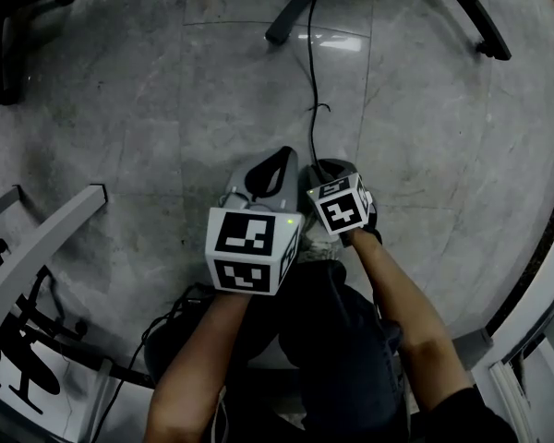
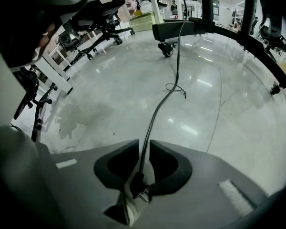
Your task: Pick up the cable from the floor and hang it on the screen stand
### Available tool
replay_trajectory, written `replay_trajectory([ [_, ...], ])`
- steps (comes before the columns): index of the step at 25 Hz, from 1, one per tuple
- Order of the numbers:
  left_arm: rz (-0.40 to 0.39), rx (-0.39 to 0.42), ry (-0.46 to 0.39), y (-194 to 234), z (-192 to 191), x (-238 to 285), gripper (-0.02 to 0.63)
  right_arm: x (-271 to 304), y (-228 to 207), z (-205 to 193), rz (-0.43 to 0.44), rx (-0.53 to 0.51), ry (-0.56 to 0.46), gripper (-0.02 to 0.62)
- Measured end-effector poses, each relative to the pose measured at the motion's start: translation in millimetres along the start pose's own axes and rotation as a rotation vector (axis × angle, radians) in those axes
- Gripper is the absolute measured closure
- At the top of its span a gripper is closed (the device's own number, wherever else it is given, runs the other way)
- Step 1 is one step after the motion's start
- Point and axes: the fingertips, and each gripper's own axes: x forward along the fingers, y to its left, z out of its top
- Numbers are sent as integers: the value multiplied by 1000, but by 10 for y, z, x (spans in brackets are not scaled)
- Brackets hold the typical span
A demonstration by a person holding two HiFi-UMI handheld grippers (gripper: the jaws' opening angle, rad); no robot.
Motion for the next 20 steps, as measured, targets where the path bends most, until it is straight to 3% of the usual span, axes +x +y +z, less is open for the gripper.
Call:
replay_trajectory([
  [11,10,11,-16,43,105,-50,607,86,-48,-44,-21,-34,68,577],
  [20,-2,32,-21,-219,393,-619,607,-674,41,204,-72,-128,10,583],
])
